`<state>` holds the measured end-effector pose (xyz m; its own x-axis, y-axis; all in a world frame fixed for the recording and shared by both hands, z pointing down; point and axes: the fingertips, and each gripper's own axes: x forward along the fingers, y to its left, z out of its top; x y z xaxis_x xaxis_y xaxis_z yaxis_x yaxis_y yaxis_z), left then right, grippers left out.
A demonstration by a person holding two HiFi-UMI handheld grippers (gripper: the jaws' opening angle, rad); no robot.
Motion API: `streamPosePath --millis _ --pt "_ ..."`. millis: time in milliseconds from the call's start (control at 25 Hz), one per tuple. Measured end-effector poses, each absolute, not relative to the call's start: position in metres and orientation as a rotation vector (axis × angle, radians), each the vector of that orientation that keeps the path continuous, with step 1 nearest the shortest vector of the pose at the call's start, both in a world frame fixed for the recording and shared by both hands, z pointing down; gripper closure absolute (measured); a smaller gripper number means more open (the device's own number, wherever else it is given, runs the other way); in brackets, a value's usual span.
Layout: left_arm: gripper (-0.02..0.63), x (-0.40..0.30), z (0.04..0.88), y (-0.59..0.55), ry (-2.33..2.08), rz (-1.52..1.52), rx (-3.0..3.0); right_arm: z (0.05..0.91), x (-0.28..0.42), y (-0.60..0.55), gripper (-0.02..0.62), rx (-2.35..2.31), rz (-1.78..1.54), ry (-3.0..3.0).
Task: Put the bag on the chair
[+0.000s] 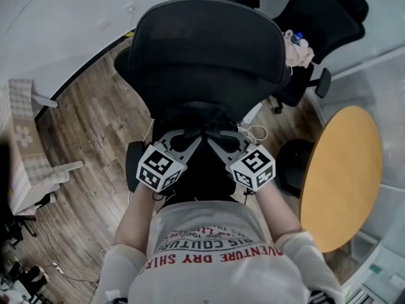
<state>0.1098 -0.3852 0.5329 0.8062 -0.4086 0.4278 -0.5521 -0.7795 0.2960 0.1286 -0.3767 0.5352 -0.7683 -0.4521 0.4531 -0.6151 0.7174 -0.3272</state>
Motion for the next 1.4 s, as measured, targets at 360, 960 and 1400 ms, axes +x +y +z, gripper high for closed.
streamPosePath --millis 360,960,1400 --pt "0.552 0.112 0.600 -0.371 -0.684 0.653 2.534 0.597 0.134 -0.363 0.535 0.767 0.563 -2.432" --pt "0.535 0.109 0.680 -0.367 -0.760 0.569 2.375 0.684 0.158 -0.369 0.512 0.794 0.881 -2.287" --pt "0.381 0.106 0.678 -0.367 -0.839 0.473 2.268 0.671 0.170 -0.375 0.379 1.026 0.957 -2.256"
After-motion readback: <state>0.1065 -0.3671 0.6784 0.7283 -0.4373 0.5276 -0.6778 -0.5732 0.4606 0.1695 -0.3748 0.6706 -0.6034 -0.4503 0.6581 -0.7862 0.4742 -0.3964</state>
